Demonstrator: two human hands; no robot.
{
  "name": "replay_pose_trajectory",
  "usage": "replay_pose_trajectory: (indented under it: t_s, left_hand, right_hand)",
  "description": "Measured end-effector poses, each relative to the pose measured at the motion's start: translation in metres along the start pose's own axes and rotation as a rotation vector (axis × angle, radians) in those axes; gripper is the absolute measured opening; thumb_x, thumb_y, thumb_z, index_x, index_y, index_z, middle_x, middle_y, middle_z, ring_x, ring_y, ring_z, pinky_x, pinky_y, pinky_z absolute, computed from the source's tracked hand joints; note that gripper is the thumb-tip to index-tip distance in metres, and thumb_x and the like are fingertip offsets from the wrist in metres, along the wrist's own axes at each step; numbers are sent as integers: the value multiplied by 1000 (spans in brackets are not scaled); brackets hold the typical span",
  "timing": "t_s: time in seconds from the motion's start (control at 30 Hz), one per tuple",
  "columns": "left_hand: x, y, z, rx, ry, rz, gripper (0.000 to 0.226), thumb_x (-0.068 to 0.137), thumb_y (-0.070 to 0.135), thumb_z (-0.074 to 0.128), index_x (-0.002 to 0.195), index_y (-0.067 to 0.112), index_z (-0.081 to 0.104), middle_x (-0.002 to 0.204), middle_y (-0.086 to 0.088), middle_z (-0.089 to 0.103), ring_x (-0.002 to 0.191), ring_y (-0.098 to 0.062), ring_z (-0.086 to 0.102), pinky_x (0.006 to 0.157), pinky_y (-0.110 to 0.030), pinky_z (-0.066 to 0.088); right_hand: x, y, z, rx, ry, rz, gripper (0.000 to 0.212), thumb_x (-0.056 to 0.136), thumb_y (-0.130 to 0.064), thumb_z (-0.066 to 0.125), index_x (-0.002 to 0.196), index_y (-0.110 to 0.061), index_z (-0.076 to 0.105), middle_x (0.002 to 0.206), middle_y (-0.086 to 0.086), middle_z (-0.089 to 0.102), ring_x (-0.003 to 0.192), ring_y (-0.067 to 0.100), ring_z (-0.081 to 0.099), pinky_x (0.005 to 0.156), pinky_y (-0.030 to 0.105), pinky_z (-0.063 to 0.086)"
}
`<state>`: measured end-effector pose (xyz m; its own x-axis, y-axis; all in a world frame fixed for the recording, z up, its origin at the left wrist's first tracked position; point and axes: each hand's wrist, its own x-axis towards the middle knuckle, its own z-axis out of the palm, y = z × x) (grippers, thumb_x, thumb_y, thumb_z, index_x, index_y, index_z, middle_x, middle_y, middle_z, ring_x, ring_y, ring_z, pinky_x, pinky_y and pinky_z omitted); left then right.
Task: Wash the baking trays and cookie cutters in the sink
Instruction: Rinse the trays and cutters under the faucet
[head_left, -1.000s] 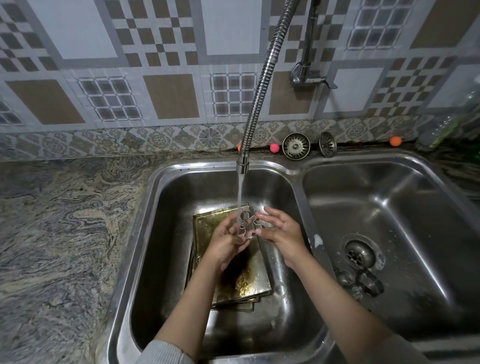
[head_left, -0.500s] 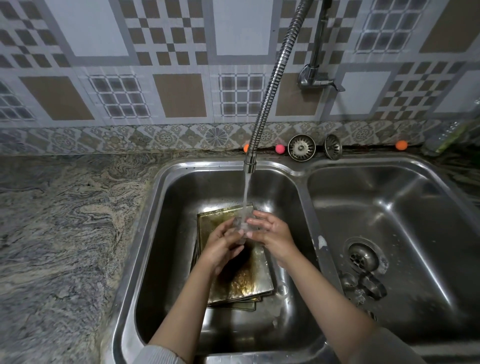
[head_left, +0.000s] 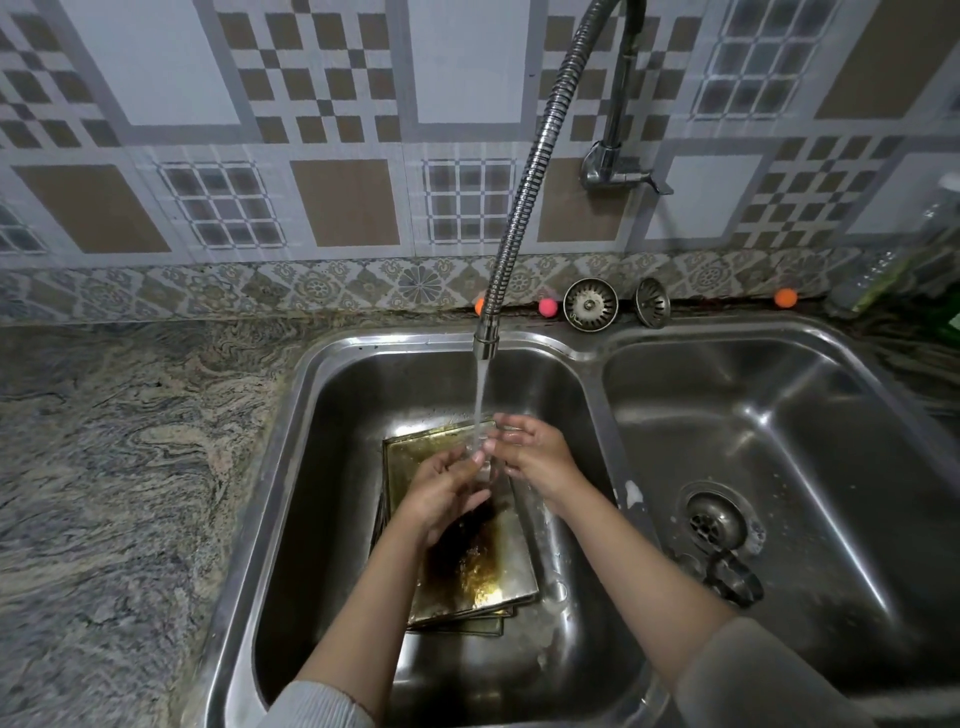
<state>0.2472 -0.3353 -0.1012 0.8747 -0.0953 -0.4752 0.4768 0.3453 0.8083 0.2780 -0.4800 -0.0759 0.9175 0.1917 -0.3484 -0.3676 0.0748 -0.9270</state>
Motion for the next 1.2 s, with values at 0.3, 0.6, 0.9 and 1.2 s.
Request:
replay_pose_trajectory:
  t_s: [0.3, 0.6, 0.9, 1.2]
  left_hand:
    - [-16, -9, 0, 408, 73, 288, 52, 79, 14, 76, 126, 17, 55, 115, 5, 64, 106, -11, 61, 87, -22, 50]
    - [-8, -5, 15, 415, 167, 229, 15, 92, 18, 62, 106, 22, 65, 96, 3, 66, 85, -15, 59, 70, -25, 48]
    - [9, -24, 26, 429, 233, 149, 27, 94, 15, 58, 120, 11, 61, 111, -8, 64, 100, -24, 60, 98, -41, 46]
    - [14, -37, 24, 443, 263, 69, 28, 93, 13, 60, 120, 7, 61, 118, -15, 63, 112, -29, 59, 95, -35, 44]
  right_hand:
    - [-24, 1, -6, 120, -189, 317, 13, 93, -19, 58, 103, -11, 62, 85, 7, 71, 75, 22, 70, 85, 40, 53]
    - [-73, -45, -86, -172, -44, 173, 42, 73, 10, 70, 107, -11, 60, 92, 8, 69, 81, 18, 68, 81, 34, 56]
    - [-121, -22, -215, -912, 161, 386, 55, 60, -16, 89, 107, -7, 61, 96, 3, 61, 90, 19, 59, 69, 23, 44]
    - [-120, 52, -239, -1321, 2, 554, 40, 57, -17, 90, 81, -17, 57, 78, -3, 61, 76, 15, 60, 62, 22, 44]
